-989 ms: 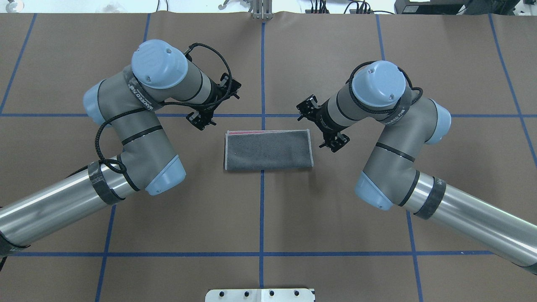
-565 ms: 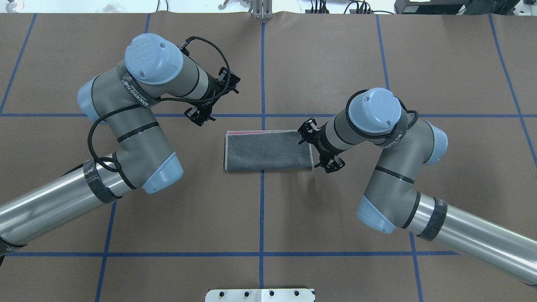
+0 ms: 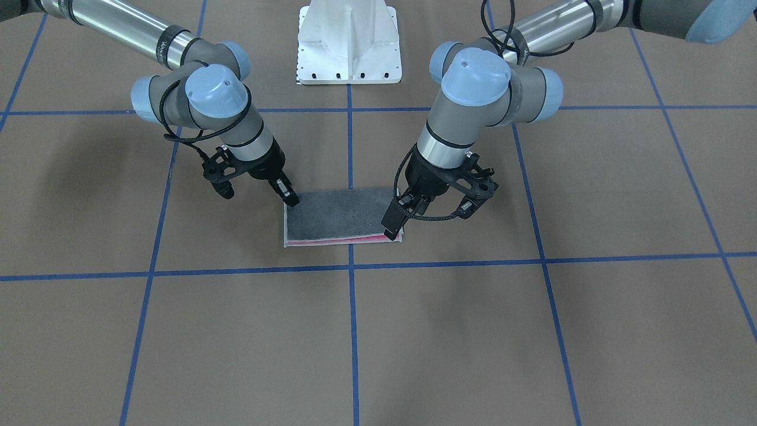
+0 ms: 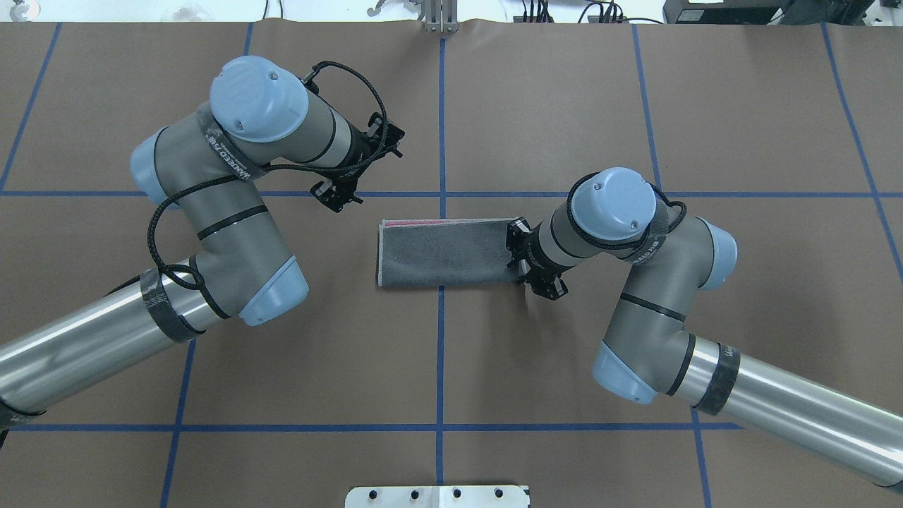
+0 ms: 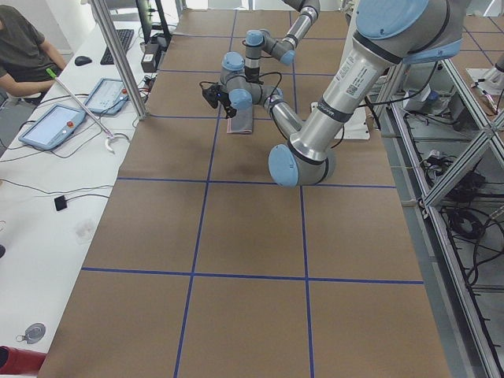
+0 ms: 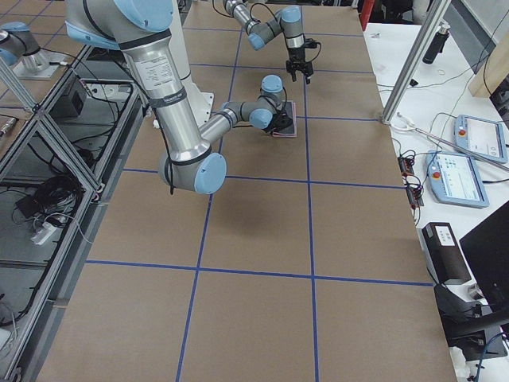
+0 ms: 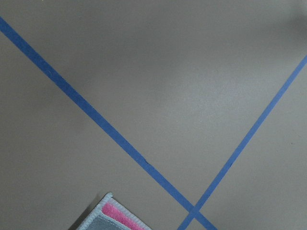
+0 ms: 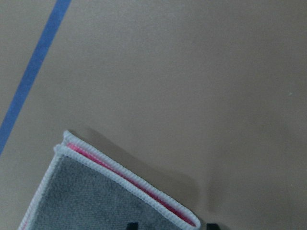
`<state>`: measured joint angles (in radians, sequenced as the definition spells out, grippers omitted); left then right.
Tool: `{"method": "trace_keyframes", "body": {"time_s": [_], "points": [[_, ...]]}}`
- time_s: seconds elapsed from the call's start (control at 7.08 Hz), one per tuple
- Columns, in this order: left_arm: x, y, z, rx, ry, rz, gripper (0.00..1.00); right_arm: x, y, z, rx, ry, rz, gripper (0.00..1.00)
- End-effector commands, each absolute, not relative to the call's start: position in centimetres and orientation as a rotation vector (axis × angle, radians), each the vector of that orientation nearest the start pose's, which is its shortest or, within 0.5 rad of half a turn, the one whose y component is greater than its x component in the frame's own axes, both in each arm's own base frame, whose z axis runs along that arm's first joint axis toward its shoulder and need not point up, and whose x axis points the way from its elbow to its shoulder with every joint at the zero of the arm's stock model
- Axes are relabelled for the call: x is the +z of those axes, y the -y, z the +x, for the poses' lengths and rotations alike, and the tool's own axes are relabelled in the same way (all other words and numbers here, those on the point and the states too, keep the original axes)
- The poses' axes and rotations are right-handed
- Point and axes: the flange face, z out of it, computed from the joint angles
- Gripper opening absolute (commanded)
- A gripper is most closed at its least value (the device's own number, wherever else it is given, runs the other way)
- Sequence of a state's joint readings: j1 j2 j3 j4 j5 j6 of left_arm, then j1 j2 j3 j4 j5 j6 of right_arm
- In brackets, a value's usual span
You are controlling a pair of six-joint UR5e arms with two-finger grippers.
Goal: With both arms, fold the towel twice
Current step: 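Grasp the folded towel's end with the right gripper and rotate it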
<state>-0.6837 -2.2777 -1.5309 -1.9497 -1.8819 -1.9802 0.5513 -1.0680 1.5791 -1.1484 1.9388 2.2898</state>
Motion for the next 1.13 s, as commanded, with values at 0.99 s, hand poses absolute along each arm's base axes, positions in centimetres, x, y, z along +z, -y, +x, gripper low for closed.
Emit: {"method": "trace_keyframes", "body": {"time_s": [0.99], "points": [[20.2, 53.0, 48.9, -0.821, -1.104, -0.144, 1.0, 27.2, 36.8, -55.0, 0.964, 0.972, -0.556, 0.0]]}}
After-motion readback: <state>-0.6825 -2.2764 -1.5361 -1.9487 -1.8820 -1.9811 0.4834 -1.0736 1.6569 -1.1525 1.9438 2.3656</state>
